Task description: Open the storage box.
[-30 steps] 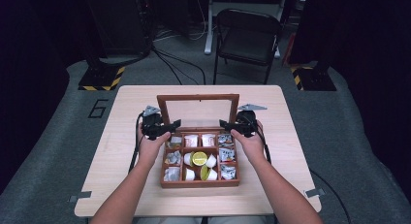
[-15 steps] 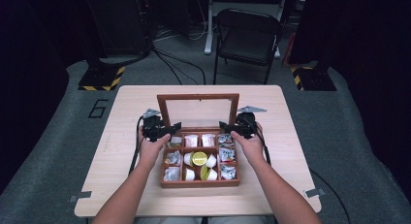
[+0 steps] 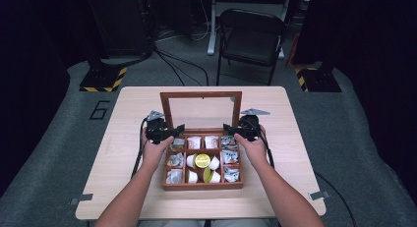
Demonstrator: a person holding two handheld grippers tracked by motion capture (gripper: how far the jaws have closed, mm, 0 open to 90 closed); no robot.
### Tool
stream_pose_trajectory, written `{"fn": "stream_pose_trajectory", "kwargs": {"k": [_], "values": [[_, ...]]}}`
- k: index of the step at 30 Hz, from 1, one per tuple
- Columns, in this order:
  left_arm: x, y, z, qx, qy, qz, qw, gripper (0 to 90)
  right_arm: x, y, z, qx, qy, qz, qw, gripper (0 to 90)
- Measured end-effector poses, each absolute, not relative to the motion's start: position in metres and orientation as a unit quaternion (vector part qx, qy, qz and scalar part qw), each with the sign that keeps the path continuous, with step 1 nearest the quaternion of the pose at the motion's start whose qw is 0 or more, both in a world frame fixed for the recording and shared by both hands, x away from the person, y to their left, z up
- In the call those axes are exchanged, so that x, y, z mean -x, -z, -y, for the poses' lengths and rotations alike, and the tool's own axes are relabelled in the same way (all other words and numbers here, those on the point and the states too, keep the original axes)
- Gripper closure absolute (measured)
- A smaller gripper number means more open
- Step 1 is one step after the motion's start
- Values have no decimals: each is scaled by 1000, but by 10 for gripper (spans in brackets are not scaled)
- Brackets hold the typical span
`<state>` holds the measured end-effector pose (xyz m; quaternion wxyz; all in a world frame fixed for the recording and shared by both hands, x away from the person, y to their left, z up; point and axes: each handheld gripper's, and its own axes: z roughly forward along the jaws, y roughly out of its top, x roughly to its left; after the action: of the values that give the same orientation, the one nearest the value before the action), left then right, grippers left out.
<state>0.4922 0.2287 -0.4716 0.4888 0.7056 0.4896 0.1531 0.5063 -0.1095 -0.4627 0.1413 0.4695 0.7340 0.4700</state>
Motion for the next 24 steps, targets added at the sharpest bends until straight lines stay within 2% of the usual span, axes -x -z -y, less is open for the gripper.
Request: {"fn": "stream_pose_trajectory", "kwargs": {"k": [10,24], "values": [[-496,473,-228,-701,-157,-498,485,342,-508,464,109,-473,-463,-733,157,426],[-508,479,-225,-695,-143,-519,477,387,-517,469,113,-503,-455,-721,137,475]]}}
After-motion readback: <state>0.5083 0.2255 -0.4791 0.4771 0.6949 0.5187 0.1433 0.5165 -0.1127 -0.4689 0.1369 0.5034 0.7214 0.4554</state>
